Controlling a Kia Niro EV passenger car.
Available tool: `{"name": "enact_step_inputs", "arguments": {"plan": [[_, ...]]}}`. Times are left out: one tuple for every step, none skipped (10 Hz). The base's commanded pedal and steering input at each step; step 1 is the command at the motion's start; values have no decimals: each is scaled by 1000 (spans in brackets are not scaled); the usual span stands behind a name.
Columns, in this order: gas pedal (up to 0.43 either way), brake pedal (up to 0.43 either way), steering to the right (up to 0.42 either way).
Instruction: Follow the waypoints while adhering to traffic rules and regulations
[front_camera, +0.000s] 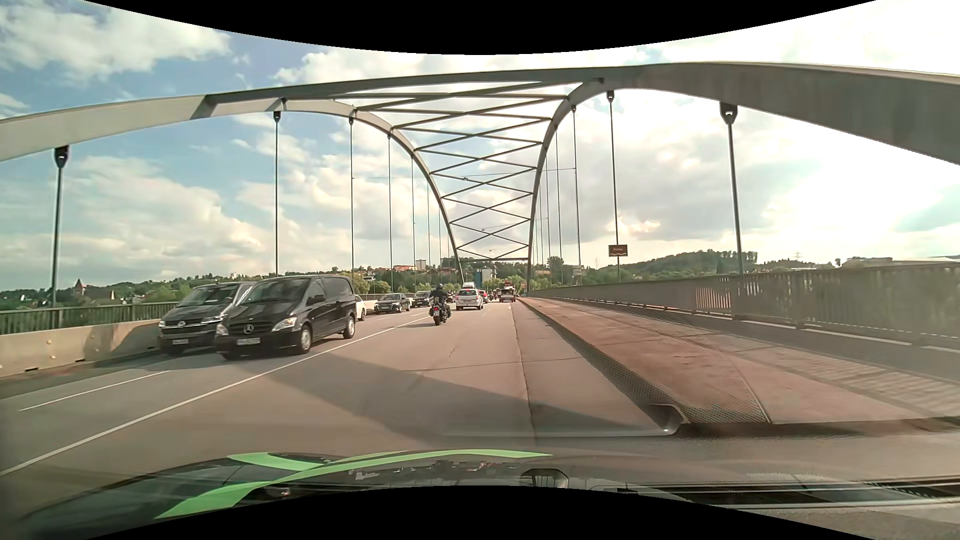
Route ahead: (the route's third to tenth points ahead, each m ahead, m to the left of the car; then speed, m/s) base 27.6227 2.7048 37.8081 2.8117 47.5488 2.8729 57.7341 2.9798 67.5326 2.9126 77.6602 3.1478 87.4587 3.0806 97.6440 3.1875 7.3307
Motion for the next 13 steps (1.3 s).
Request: {"name": "enact_step_inputs", "arguments": {"plan": [[138, 0, 1], [138, 0, 1], [138, 0, 0], [138, 0, -2], [138, 0, -2], [138, 0, -2], [138, 0, -2], [138, 0, -2], [138, 0, -2], [138, 0, -2], [138, 0, -1], [138, 0, -1], [138, 0, -1]]}}
